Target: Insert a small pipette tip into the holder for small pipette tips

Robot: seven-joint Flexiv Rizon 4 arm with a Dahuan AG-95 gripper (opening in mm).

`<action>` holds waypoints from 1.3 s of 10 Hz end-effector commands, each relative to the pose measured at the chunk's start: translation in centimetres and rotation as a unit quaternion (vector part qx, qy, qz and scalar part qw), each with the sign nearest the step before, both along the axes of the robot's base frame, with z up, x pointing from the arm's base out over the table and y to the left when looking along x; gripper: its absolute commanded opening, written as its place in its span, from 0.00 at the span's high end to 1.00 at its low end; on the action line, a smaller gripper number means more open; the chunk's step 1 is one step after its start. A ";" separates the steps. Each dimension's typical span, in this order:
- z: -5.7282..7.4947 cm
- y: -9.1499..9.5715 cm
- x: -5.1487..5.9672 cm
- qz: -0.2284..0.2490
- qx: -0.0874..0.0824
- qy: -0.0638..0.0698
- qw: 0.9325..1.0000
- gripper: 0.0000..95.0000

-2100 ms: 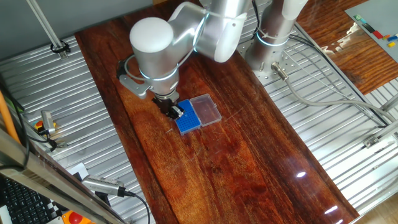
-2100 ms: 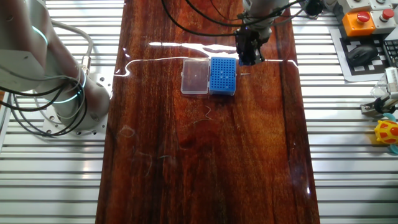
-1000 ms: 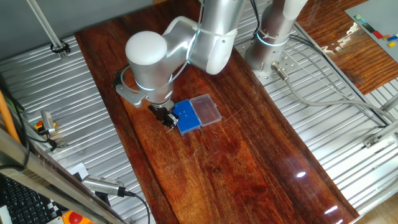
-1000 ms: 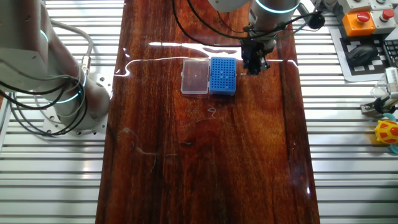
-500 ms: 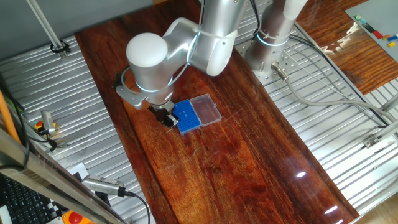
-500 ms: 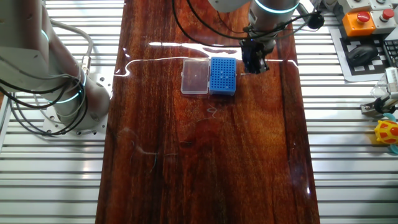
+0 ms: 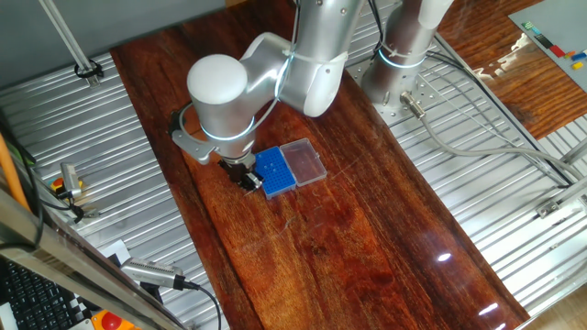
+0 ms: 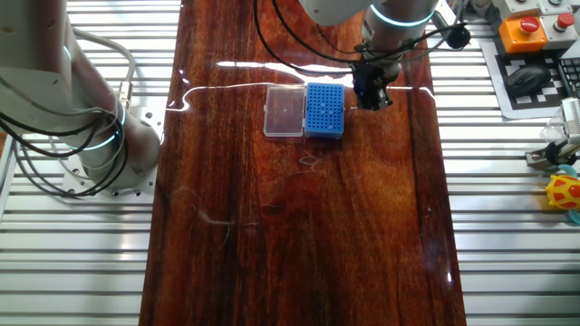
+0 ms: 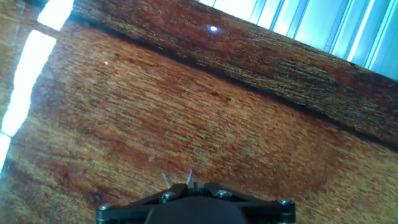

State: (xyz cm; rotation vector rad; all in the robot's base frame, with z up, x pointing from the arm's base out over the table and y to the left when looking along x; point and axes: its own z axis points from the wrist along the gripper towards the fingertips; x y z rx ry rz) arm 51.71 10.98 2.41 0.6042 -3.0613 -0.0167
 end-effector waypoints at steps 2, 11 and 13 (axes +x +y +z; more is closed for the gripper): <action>-0.3 0.1 0.1 0.001 0.000 0.001 1.000 1.00; -0.4 0.1 0.1 -0.040 0.002 0.001 0.999 0.80; -0.6 0.1 0.0 -0.052 0.003 0.002 0.999 1.00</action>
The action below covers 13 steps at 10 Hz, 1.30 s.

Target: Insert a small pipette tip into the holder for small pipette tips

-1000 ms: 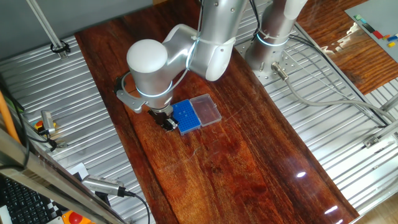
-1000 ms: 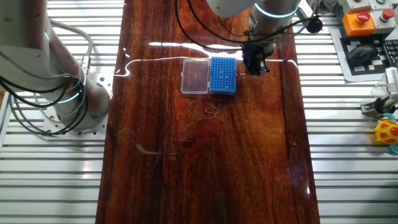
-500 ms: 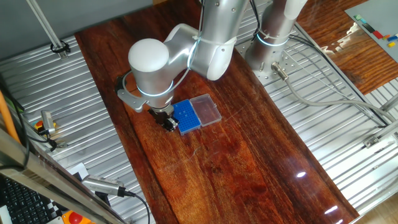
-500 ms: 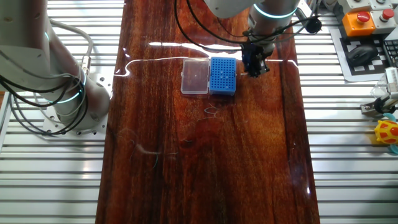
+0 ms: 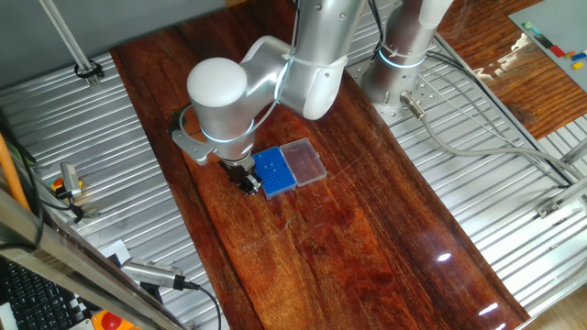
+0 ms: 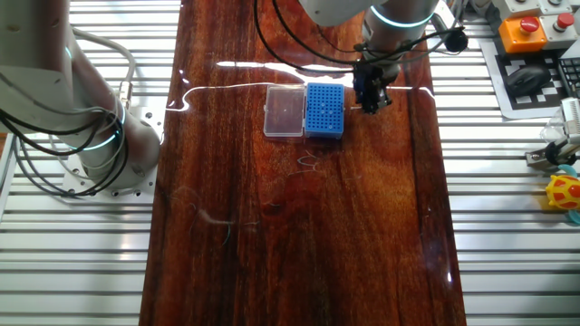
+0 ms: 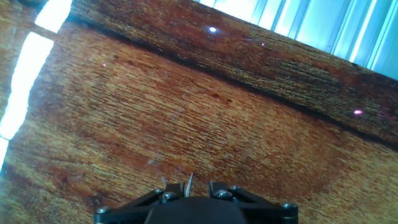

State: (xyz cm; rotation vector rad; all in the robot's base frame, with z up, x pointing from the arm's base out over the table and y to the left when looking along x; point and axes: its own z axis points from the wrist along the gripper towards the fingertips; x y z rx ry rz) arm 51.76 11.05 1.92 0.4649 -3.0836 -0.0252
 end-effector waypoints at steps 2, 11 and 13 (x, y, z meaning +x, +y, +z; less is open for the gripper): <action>-0.4 0.1 -0.1 -0.014 0.001 0.000 1.000 1.00; -0.3 -0.1 -0.4 -0.040 0.000 -0.005 0.999 0.80; -0.3 -0.1 -0.4 -0.047 0.002 -0.005 0.999 0.80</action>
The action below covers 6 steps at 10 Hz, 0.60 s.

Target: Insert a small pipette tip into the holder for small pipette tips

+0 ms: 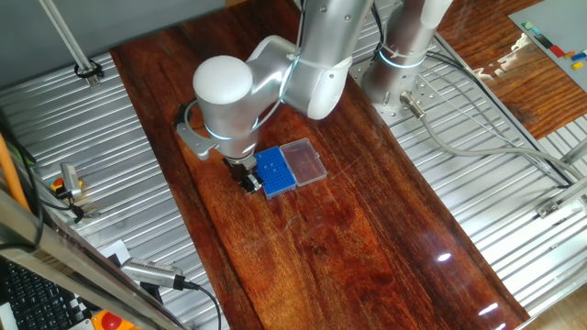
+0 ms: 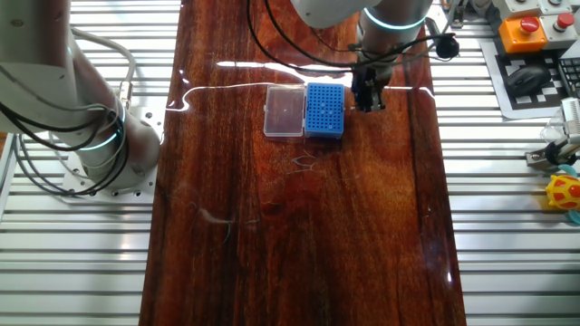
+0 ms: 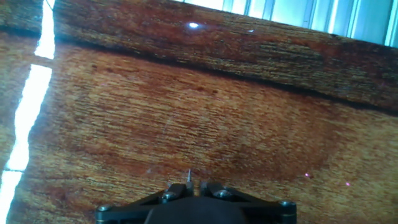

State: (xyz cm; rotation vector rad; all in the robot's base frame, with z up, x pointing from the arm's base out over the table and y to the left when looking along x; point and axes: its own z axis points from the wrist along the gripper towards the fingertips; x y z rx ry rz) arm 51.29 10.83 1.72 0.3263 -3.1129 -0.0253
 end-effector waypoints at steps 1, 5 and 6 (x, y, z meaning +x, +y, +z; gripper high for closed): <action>-0.1 0.1 0.1 -0.006 0.001 0.001 1.000 0.80; -0.5 0.0 -0.7 -0.009 0.001 0.001 1.000 0.80; -0.6 0.1 -0.8 -0.010 0.001 0.001 1.000 0.80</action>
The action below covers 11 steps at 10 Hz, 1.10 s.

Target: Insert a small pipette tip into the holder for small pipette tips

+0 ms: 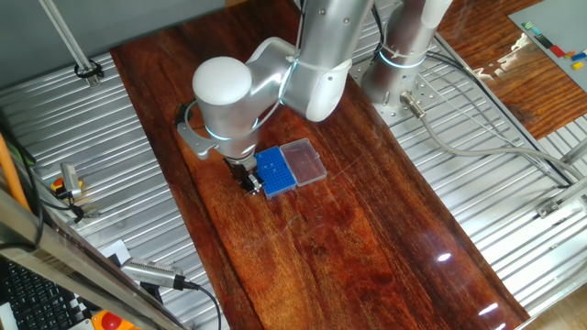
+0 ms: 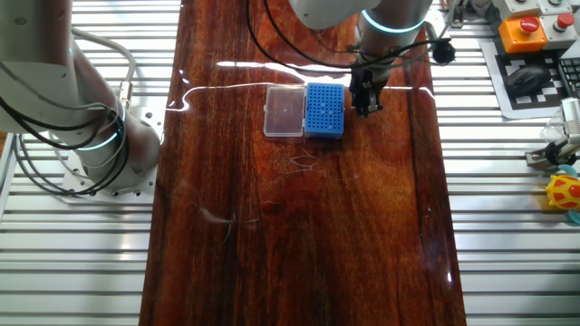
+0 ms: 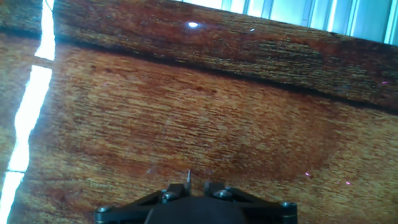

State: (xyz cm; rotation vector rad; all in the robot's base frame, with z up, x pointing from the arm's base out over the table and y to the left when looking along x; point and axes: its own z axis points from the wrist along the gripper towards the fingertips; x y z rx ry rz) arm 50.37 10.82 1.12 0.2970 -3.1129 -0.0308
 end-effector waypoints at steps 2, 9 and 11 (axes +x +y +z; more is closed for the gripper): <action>-0.3 0.4 0.1 -0.003 -0.001 -0.001 1.000 0.80; -0.2 0.6 0.3 0.002 0.000 -0.004 1.000 1.00; 0.5 0.2 0.7 0.016 0.000 0.001 1.000 1.00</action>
